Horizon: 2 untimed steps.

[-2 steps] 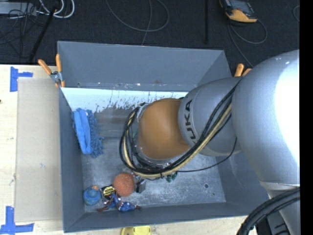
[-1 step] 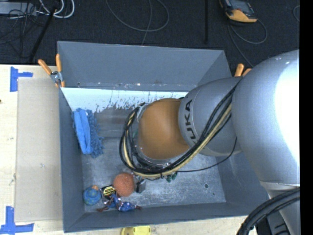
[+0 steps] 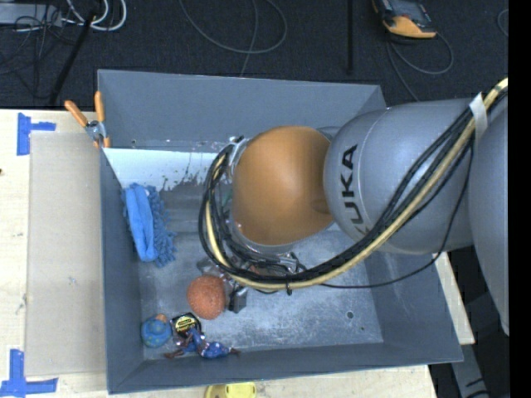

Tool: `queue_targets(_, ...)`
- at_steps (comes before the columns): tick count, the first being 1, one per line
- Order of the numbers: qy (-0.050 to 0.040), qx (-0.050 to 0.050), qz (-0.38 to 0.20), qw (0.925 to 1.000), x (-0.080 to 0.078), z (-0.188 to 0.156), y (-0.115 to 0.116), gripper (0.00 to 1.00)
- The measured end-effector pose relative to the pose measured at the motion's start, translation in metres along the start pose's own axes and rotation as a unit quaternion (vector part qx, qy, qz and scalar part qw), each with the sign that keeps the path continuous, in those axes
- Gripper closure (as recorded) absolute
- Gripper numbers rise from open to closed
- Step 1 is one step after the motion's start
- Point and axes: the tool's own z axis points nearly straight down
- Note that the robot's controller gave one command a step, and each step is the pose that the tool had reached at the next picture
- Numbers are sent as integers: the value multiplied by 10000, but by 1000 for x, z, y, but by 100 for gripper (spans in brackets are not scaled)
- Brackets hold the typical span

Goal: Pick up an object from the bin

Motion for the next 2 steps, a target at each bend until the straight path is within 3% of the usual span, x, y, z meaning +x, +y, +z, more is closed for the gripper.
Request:
queue_targets(1,0,1,-4,10000,0,0,0,100)
queue_targets(2,-8,4,91,10000,-28,-113,5,100)
